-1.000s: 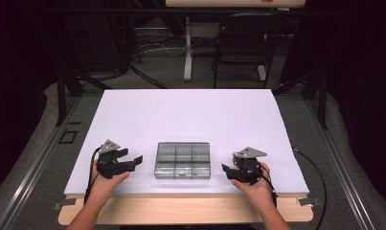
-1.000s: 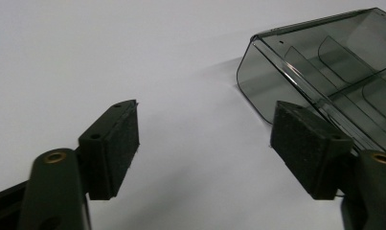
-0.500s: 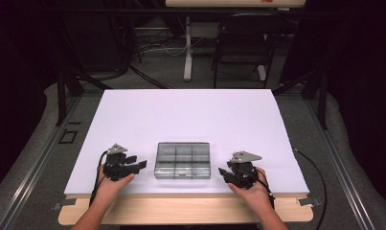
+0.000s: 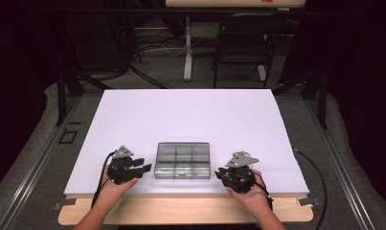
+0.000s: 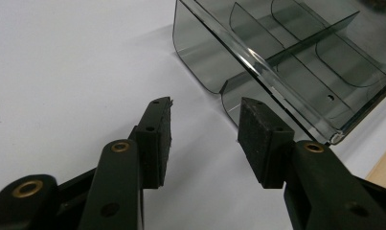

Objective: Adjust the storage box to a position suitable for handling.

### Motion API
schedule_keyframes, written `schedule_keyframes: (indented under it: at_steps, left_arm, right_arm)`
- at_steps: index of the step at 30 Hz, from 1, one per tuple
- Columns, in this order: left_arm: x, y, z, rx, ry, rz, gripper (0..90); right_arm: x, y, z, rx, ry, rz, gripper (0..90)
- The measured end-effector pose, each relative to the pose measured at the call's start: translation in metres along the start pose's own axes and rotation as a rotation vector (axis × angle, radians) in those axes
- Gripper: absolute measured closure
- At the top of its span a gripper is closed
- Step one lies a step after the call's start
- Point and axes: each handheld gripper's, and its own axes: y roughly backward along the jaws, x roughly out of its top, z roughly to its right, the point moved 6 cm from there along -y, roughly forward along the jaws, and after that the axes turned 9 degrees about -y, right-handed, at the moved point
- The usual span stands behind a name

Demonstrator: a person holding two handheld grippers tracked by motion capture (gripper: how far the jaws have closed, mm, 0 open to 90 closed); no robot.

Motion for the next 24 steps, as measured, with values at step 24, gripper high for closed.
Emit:
schedule_keyframes:
  at_steps: [24]
  left_arm:
    - [-0.001, 0.004, -0.005, 0.000, 0.028, 0.011, 60.9]
  right_arm:
    - [-0.002, -0.001, -0.015, 0.096, 0.052, -0.039, 90.0]
